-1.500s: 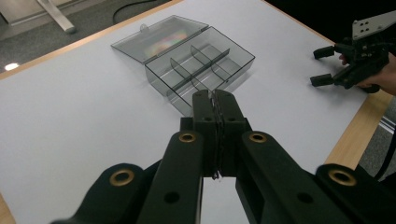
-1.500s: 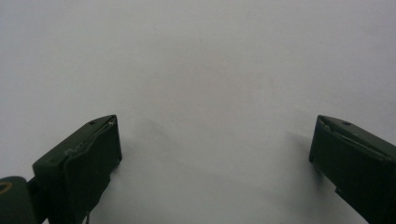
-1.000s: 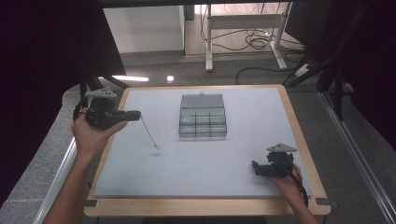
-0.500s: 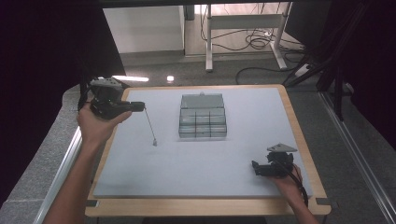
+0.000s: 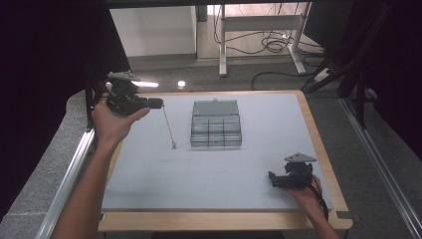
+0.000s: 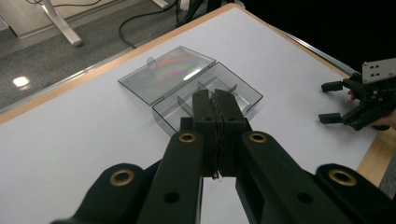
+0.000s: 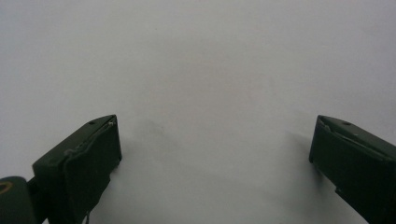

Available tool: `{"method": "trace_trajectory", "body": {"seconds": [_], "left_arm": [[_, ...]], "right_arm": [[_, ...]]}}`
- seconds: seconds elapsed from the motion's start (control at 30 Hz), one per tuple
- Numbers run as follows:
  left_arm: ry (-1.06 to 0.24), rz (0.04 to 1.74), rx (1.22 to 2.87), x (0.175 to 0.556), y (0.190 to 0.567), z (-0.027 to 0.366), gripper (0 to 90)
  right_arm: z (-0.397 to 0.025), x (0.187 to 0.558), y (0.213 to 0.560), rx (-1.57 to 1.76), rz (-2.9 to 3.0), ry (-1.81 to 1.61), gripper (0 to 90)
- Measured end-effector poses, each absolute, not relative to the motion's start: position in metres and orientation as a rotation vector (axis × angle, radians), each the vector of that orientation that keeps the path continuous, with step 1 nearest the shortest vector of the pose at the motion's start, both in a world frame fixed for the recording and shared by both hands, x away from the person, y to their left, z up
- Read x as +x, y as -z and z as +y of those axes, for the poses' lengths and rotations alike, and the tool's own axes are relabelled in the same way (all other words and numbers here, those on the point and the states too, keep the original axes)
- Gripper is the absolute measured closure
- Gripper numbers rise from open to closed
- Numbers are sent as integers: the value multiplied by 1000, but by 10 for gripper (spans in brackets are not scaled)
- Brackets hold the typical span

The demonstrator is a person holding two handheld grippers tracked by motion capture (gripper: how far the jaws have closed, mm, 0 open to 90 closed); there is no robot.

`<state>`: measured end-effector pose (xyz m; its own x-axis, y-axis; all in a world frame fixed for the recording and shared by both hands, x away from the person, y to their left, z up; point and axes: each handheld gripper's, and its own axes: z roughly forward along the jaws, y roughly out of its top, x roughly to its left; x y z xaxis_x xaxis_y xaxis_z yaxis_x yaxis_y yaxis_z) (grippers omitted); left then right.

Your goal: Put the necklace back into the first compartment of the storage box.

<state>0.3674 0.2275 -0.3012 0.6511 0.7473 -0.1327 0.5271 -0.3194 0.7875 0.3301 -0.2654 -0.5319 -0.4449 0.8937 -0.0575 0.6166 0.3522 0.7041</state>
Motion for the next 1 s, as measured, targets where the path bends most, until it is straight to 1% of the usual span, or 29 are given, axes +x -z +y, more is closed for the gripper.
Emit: {"method": "trace_trajectory", "body": {"seconds": [0.57,1.0], "left_arm": [[-337,1026,2021,404,290,202,895],[-333,1031,2026,420,286,187,895]], "right_arm": [[-265,330,532,1317,2187,-858,18],[-266,330,532,1314,2188,-859,19]]}}
